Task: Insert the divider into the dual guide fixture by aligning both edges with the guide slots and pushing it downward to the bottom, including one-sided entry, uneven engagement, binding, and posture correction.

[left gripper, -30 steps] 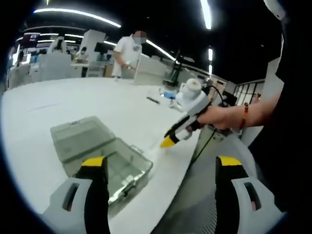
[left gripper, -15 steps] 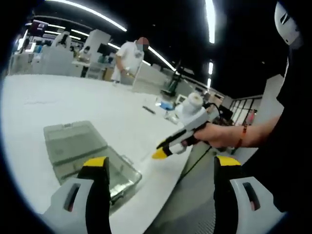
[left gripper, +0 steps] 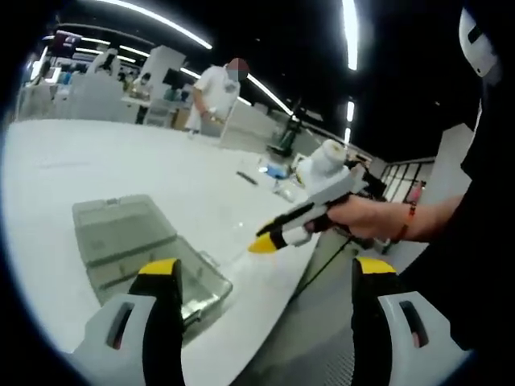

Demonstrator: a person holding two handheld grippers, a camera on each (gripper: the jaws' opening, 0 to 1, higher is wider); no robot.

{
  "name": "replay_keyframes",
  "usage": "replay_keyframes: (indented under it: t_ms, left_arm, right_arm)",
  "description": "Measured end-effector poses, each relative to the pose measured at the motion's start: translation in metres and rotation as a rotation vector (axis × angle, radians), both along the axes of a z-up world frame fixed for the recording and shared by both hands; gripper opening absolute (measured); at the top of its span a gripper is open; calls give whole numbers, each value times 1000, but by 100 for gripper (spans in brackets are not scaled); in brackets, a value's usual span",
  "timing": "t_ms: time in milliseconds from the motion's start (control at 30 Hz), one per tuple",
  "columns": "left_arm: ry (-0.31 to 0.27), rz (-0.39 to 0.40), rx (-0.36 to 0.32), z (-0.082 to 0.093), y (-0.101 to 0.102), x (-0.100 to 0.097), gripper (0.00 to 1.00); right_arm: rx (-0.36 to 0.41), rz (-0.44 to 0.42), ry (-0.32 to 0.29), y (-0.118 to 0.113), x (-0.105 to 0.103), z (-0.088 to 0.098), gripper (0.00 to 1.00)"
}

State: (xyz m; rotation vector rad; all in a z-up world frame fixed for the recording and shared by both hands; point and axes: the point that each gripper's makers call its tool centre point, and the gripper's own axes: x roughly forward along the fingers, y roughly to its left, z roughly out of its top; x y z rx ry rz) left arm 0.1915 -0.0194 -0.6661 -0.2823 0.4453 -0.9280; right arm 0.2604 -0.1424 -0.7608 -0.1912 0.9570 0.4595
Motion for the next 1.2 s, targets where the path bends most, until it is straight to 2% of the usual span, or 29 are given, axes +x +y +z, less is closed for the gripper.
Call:
replay_keyframes:
  t_ms: [533, 667, 767, 1200]
  left_arm:
    - [2, 19, -6, 3, 3, -2, 84]
    - [-1, 47, -46, 10, 2, 2, 84]
    - [-17, 55, -47, 13, 2, 3, 85]
    - [13, 92, -91, 16, 6, 7, 84]
  right_arm:
    - [20, 28, -37, 8, -8, 17, 28]
    - [27, 30, -48, 10, -8, 22, 28]
    - [35, 24, -57, 10, -8, 25, 28]
    - [50, 48, -83, 20, -8, 36, 28]
